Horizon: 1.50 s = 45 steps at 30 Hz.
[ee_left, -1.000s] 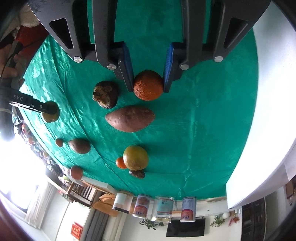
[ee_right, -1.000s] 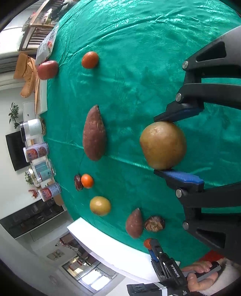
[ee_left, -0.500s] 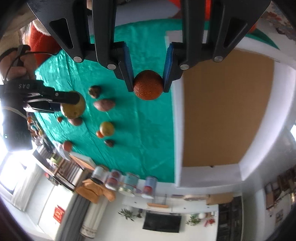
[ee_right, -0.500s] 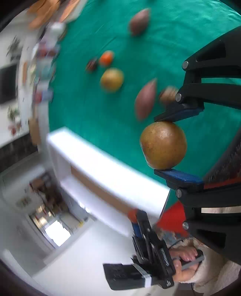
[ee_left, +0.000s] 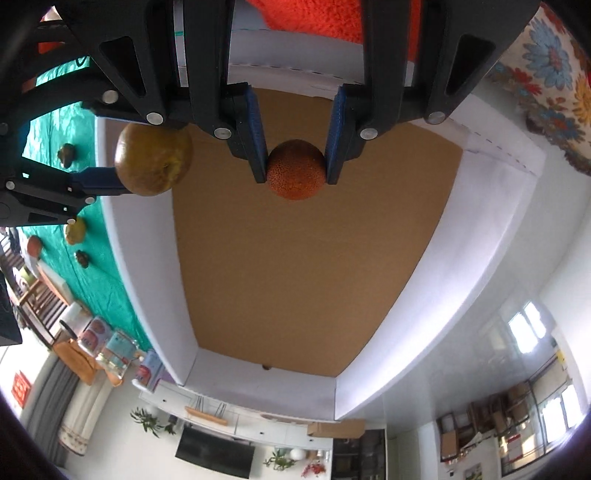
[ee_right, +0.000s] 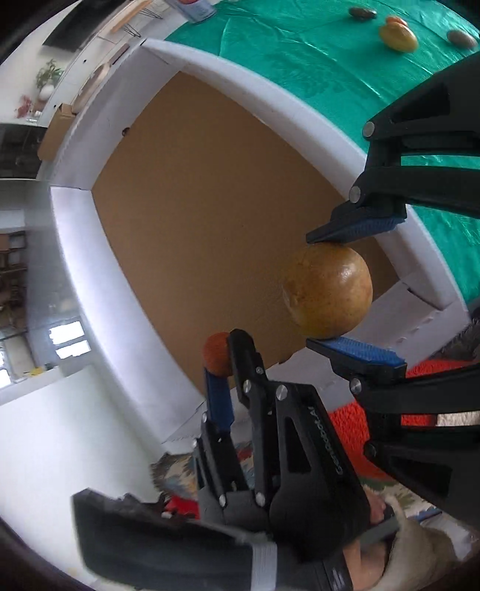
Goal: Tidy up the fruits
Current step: 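Carry the orange and brown fruit into the cardboard tray and release both, then withdraw both open grippers from the tray back over the table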
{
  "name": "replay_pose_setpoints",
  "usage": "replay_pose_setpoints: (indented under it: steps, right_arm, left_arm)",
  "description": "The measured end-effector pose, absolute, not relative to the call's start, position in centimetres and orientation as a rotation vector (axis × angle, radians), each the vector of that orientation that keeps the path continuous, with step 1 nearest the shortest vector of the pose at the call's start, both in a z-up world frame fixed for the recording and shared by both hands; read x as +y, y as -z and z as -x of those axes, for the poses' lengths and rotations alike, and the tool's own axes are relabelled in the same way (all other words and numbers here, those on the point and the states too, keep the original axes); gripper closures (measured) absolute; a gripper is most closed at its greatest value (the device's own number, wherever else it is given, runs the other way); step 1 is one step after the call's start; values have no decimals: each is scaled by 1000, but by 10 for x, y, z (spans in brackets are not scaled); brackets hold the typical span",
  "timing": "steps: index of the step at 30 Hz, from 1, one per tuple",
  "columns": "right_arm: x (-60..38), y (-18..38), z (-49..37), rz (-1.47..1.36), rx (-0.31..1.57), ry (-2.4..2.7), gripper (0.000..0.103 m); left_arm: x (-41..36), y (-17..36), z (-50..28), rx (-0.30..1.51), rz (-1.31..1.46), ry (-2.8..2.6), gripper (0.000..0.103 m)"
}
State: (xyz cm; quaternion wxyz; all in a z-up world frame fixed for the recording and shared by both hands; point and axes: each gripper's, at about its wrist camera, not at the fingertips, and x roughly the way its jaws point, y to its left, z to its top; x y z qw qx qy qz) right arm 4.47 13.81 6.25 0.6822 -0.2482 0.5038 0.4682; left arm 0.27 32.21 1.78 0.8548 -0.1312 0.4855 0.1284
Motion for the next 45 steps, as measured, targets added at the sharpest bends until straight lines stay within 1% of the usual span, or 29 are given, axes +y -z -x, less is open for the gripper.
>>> replay_pose_setpoints:
  steps: [3,5,6,7,11,12,13,14,16,20,23,25,27,30,32,37,39,41,42,43,45]
  right_arm:
    - [151,-49,-48,598,1154,-1012,54]
    - [149,-48,-51,597,1144,-992,54]
    - [150,-51,-53,586,1136,-990,54]
    - [144,-54,-54,568,1129,-992,54]
    - [114,-87,-62,467,1072,-997,54]
    - [106,-96,-62,449,1050,-995,53]
    - [95,-106,-63,428,1020,-987,49]
    - [85,-111,-66,416,997,-976,47]
    - [55,-122,-68,386,944,-948,40]
    - [-7,-116,-72,375,896,-851,40]
    - [-69,-97,-72,349,909,-752,40]
    - [-117,-81,-71,317,926,-667,40]
    - [-163,-65,-70,300,929,-567,40]
    - [-227,-41,-69,288,921,-376,40]
    - [-270,-30,-66,237,919,-274,40]
    - [-348,-3,-59,97,944,-60,40]
    - [-369,10,-63,31,953,0,40]
    - [-390,12,-63,-29,947,79,39]
    - [-404,12,-56,-60,945,112,35]
    - [-416,12,-58,-98,945,158,27]
    - [-445,16,-62,-154,946,263,20]
  left_arm:
    - [328,-13,-1,1029,289,-283,71]
    - [330,-11,0,1029,285,-303,67]
    - [331,-11,0,1029,289,-309,59]
    - [332,-13,0,1022,296,-315,54]
    - [332,-28,6,971,294,-332,49]
    - [326,-33,4,952,282,-329,44]
    - [319,-39,3,933,269,-322,38]
    - [310,-45,2,910,252,-309,35]
    - [288,-54,-3,868,226,-277,22]
    - [239,-65,-16,787,190,-191,20]
    - [201,-65,-28,739,94,-164,12]
    - [181,-60,-46,725,29,-166,11]
    - [169,-49,-62,756,-12,-172,11]
    - [158,-36,-73,829,-34,-177,11]
    - [151,-37,-71,817,-81,-202,11]
    - [160,-34,-57,835,-66,-222,11]
    - [164,-37,-54,824,-63,-242,11]
    - [160,-45,-48,766,-81,-300,11]
    - [155,-50,-43,718,-105,-336,11]
    - [149,-57,-35,665,-128,-361,10]
    - [134,-70,-21,569,-148,-365,6]
